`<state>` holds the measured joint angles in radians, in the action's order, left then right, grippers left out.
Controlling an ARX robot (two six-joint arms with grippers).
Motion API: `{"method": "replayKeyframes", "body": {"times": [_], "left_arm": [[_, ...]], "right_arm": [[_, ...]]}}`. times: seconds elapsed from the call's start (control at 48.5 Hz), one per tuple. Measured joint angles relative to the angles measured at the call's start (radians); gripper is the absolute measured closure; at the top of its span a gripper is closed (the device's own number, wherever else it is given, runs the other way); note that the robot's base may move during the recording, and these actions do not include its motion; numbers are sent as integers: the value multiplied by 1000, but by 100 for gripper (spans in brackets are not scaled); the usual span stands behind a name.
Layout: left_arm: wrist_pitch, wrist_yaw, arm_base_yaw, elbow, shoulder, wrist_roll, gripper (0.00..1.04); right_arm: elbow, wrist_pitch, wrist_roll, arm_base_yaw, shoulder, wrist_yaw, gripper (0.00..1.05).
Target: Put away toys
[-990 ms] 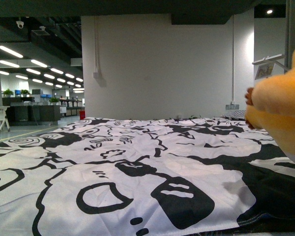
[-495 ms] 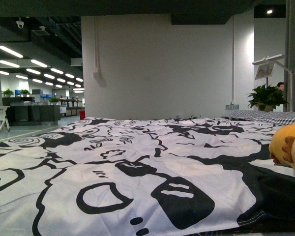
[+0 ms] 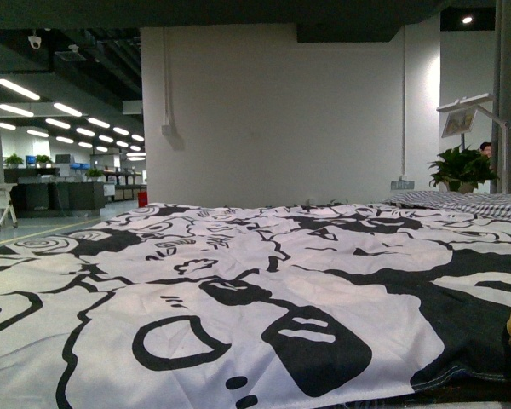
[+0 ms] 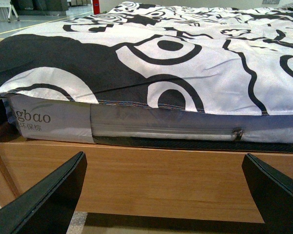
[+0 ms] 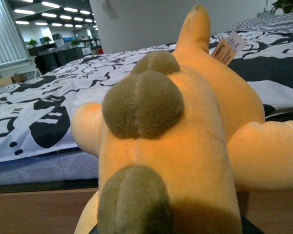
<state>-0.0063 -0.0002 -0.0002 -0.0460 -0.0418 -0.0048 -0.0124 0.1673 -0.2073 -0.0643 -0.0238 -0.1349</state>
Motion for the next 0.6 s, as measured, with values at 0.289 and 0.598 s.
{"method": "replayKeyframes", "body": {"times": [0.289, 0.598], "left_arm": [[0, 0, 0, 0, 0, 0, 6], [0, -1, 0, 0, 0, 0, 6]], "right_arm": [[1, -31, 26, 63, 24, 38, 85], [1, -31, 30, 67, 24, 40, 85]]}}
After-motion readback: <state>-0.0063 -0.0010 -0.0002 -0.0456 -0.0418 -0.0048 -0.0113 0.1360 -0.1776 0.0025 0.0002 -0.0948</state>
